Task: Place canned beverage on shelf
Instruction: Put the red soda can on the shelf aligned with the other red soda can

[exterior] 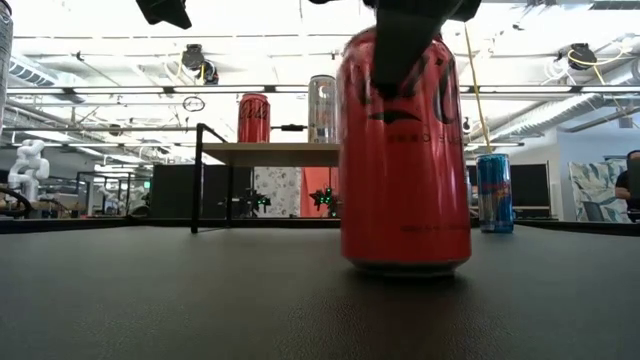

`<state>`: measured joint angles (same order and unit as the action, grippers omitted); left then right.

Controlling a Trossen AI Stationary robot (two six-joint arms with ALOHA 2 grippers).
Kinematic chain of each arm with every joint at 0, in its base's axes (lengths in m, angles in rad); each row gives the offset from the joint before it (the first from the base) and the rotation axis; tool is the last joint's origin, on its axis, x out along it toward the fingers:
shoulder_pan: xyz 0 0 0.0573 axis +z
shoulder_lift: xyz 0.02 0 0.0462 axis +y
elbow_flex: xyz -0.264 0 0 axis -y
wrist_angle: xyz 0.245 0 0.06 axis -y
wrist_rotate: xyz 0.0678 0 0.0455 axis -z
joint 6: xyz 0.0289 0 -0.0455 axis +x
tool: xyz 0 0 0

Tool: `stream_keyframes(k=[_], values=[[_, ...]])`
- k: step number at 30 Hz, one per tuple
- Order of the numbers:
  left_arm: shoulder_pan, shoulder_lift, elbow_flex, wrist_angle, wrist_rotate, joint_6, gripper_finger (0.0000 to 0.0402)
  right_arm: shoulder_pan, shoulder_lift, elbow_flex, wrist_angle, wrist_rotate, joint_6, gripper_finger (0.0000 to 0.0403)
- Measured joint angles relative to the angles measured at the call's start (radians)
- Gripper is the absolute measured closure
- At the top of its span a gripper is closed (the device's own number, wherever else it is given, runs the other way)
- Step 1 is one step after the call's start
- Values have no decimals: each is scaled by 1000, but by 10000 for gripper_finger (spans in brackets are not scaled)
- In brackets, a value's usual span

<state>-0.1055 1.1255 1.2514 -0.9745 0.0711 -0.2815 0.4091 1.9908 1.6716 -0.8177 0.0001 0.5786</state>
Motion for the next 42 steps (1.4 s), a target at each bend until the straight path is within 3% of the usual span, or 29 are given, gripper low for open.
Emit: stream_keyframes(k=[7, 18, 33, 42], values=[[0, 0, 0, 0, 0, 0, 47, -15, -2, 109, -105, 107, -84, 132], [0, 0, 0, 1, 0, 34, 47, -115, -2, 235, -210, 99, -187, 132], [0, 0, 0, -11, 0, -25, 47, -332, -8, 597, -377, 76, -383, 132], [0, 0, 0, -11, 0, -26, 47, -476, -8, 609, -381, 74, -514, 132]])
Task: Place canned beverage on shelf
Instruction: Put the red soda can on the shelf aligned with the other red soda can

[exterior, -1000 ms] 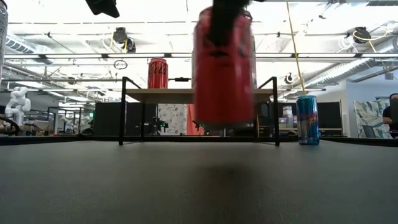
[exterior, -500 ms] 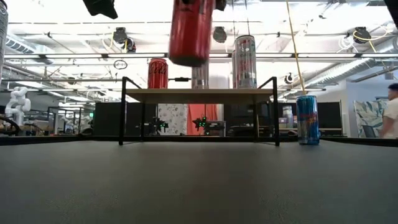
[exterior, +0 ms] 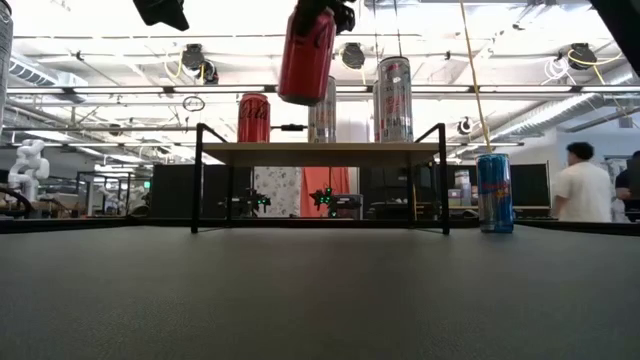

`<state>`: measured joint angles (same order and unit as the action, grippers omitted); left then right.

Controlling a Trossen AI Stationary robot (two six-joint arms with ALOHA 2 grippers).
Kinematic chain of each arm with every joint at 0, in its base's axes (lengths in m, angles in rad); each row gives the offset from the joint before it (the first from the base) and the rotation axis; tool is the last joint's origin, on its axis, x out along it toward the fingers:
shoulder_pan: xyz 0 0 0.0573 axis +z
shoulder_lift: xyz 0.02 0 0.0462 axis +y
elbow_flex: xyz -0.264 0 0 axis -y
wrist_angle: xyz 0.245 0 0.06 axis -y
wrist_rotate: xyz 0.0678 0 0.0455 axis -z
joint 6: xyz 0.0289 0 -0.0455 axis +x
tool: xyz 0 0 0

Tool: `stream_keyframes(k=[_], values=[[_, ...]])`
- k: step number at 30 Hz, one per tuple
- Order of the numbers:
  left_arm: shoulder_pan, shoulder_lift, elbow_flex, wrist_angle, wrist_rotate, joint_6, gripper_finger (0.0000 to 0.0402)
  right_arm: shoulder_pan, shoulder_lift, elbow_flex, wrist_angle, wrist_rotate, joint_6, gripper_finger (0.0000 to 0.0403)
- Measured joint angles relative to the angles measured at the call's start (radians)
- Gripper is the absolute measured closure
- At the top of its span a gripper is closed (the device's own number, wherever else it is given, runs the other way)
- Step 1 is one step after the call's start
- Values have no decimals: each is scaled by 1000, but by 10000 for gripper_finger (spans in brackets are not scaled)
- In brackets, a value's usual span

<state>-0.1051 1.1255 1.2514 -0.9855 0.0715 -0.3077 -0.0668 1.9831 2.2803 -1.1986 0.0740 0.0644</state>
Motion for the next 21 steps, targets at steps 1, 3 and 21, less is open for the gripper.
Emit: stream_keyframes(k=[1, 3, 21], values=[[0, 0, 0, 0, 0, 0, 47, -17, 0, 0, 3, -1, -6, 132], [0, 0, 0, 0, 0, 0, 47, -56, 0, 0, 4, -24, -20, 132], [0, 0, 0, 0, 0, 0, 47, -285, 0, 0, 80, -229, -1, 132]])
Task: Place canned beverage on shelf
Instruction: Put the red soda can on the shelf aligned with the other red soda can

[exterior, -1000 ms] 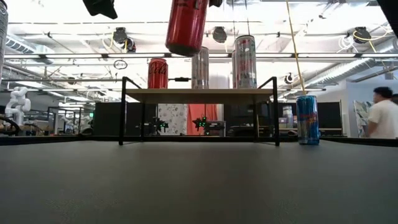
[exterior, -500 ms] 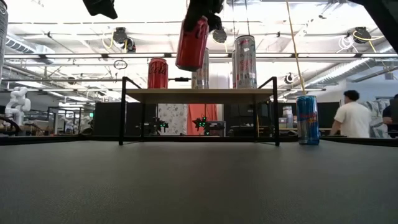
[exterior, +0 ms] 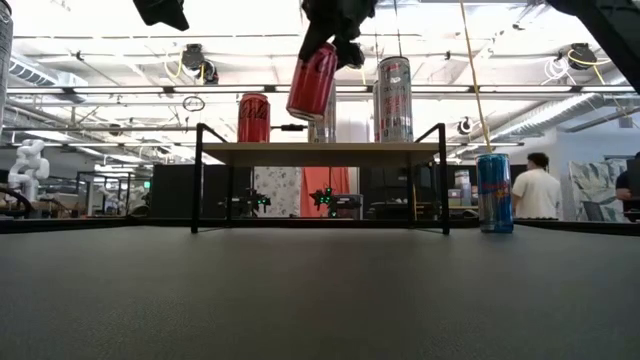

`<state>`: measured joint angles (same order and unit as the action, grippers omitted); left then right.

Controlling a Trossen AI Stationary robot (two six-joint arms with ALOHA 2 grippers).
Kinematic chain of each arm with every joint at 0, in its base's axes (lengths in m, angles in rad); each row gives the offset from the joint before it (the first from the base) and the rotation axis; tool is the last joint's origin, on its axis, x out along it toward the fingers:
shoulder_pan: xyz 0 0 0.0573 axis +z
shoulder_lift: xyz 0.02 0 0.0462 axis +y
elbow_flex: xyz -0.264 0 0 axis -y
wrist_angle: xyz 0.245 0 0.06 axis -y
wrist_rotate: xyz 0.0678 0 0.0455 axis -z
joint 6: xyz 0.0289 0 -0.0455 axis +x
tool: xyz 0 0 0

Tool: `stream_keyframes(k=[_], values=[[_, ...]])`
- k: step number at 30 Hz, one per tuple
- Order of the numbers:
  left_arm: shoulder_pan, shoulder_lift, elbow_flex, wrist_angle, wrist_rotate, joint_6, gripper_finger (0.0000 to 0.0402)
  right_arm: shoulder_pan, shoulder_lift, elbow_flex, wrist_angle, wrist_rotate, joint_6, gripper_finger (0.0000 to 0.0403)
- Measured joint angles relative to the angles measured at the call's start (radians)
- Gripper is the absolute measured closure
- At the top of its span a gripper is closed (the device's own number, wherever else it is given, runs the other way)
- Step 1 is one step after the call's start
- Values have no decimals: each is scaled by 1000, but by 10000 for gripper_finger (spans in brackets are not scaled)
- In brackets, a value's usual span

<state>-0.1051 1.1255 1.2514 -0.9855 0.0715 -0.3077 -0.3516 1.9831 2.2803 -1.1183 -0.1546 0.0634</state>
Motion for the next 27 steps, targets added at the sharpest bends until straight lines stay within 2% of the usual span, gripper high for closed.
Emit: stream_keyframes(k=[19, 24, 27], values=[[0, 0, 0, 0, 0, 0, 47, -29, 0, 0, -15, -3, -30, 132], [0, 0, 0, 0, 0, 0, 47, -31, 0, 0, -15, 56, -32, 120], [0, 0, 0, 0, 0, -1, 47, -36, 0, 0, -15, 49, -29, 116]])
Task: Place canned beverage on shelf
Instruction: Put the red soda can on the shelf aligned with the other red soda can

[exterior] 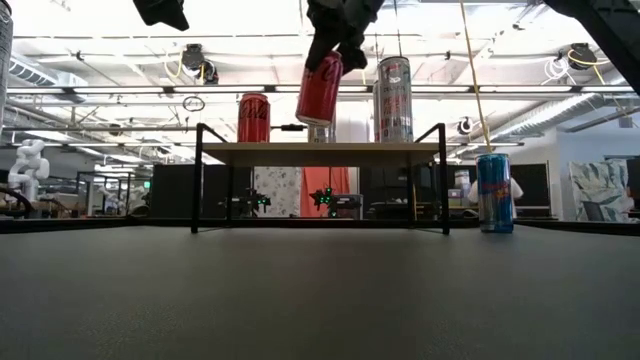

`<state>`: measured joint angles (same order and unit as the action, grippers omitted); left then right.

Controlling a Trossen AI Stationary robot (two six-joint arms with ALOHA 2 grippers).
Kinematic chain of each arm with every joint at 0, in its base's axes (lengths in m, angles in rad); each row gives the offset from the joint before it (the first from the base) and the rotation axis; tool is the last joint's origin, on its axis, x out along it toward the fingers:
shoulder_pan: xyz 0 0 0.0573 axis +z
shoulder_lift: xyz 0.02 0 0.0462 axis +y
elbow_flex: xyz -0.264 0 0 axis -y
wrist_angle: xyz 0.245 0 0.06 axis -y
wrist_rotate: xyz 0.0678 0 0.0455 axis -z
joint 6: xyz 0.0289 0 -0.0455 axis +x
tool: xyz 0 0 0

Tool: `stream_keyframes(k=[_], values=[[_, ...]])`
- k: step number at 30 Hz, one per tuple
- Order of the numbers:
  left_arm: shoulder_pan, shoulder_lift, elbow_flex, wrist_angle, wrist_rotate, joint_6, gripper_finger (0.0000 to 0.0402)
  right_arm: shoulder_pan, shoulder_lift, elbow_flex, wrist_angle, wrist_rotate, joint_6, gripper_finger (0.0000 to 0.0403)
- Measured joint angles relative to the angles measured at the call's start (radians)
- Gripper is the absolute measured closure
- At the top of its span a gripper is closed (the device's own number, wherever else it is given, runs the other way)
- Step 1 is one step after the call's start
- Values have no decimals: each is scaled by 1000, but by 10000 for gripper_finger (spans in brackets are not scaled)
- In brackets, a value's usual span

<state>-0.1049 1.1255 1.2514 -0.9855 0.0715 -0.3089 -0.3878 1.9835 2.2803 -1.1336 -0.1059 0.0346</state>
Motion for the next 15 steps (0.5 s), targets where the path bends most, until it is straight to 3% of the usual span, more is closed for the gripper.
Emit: stream_keyframes(k=[15], values=[[0, 0, 0, -1, 0, 0, 47, -1, 61, -1, 7, 7, 3, 111]])
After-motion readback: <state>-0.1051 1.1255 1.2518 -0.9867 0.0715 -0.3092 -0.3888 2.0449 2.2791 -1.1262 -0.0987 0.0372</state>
